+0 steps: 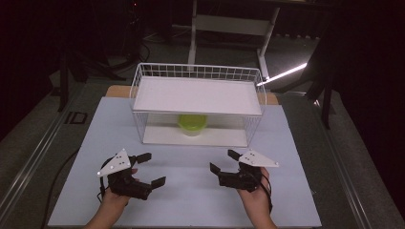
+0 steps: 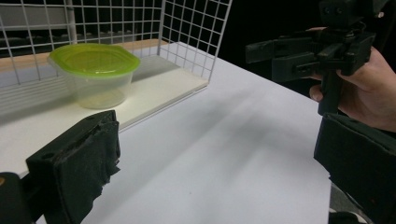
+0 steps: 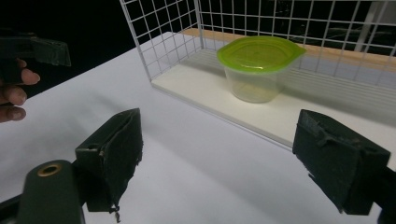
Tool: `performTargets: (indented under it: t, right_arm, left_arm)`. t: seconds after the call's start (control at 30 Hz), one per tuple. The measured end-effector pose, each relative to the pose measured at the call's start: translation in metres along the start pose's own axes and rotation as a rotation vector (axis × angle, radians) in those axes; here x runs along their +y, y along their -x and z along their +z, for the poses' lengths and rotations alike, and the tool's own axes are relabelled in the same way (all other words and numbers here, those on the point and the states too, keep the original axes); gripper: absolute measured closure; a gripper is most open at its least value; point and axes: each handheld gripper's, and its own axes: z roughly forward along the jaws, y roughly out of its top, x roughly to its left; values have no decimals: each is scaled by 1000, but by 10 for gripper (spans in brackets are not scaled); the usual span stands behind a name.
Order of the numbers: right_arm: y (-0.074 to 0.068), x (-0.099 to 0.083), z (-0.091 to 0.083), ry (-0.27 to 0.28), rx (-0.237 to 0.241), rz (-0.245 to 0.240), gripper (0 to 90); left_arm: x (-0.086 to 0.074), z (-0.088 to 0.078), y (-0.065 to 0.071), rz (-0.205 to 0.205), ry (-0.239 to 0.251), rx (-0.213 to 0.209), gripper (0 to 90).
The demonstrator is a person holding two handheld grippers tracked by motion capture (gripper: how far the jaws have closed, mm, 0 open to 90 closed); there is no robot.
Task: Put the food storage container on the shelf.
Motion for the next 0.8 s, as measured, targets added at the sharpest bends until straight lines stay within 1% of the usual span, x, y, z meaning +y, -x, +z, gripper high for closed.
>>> performTargets:
  t: [0.07,0.13,0.17,0.2,0.23,0.3,0.4,0.6,0.63,0.73,0.8]
  right_arm:
    - [1,-2,-5,1,1,1,158]
    - [1,-3,-9,-8,-5,-21,160]
    - [1,-3,-9,-8,-5,-21,160]
    - [1,-5,-11,-3,-3,-26,160]
    - [1,-8,-16,-15,10,-42,160]
    - [2,-11,-21,-13,8,-46,160]
    - [4,-15,-29,-19,-1,-42,160]
    - [9,-21,-41,-20,-7,-35,160]
    - [10,-23,-46,-23,-15,-38,160]
    - [14,-28,-52,-31,-25,-39,160]
    - [17,-31,-56,-30,-39,-39,160]
  left_arm:
    - [-1,-4,-2,-8,6,1,12]
    - [-3,-8,-5,-15,10,5,12]
    - [-3,-8,-5,-15,10,5,12]
    - [-6,-14,-9,-26,12,16,12]
    - [-7,-17,-11,-31,13,22,12]
    - [-10,-21,-13,-35,7,33,12]
    - [-12,-28,-13,-34,-2,47,12]
    - [-18,-42,-13,-26,-13,56,12]
    - [-19,-44,-13,-21,-17,63,12]
    - [-24,-49,-16,-21,-19,83,12]
    - [-28,-51,-17,-2,-10,106,12]
